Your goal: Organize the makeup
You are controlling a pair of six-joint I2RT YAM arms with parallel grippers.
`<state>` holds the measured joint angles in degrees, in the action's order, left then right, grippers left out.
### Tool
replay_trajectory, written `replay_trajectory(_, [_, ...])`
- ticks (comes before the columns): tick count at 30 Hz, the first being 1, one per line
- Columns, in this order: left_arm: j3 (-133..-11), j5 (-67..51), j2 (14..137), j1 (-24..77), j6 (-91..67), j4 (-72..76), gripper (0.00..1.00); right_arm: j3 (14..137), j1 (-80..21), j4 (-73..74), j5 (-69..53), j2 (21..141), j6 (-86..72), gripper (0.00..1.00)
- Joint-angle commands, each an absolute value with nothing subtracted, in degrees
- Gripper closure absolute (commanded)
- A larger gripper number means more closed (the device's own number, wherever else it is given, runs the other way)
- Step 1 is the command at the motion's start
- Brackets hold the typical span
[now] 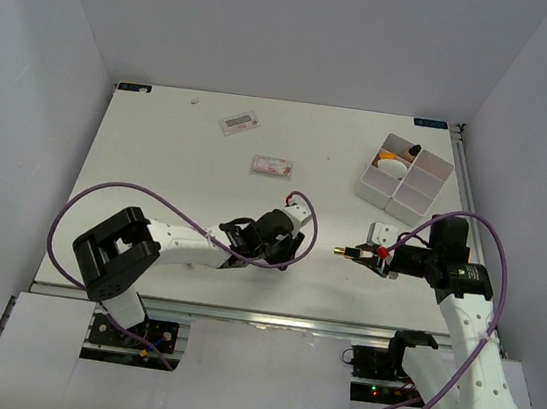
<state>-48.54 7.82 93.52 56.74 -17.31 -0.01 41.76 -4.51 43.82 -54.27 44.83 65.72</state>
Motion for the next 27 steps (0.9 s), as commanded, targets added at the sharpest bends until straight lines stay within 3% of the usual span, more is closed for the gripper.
replay_trajectory(1, [-48.00, 7.64, 94.20, 56.43, -17.30, 4.06, 0.49, 41.66, -4.22, 45.00, -56.60, 45.14, 66.25, 0.92])
replay_trajectory(14, [-44.34, 8.50, 94.79, 56.43, -16.73, 8.13, 0.54, 41.40, -4.13, 44.99, -57.21, 45.89, 66.20, 0.92])
replay_trajectory(21, [-41.49, 2.34, 90.07, 56.43, -9.06, 9.87, 0.80, 42.96, -4.13, 46.90, -58.89, 49.10, 67.64, 0.92])
replay_trajectory(27, [-32.36, -10.30, 76.85, 56.34, -0.71, 16.07, 0.84, 45.22, -4.22, 51.83, -63.12, 52.78, 70.29, 0.92])
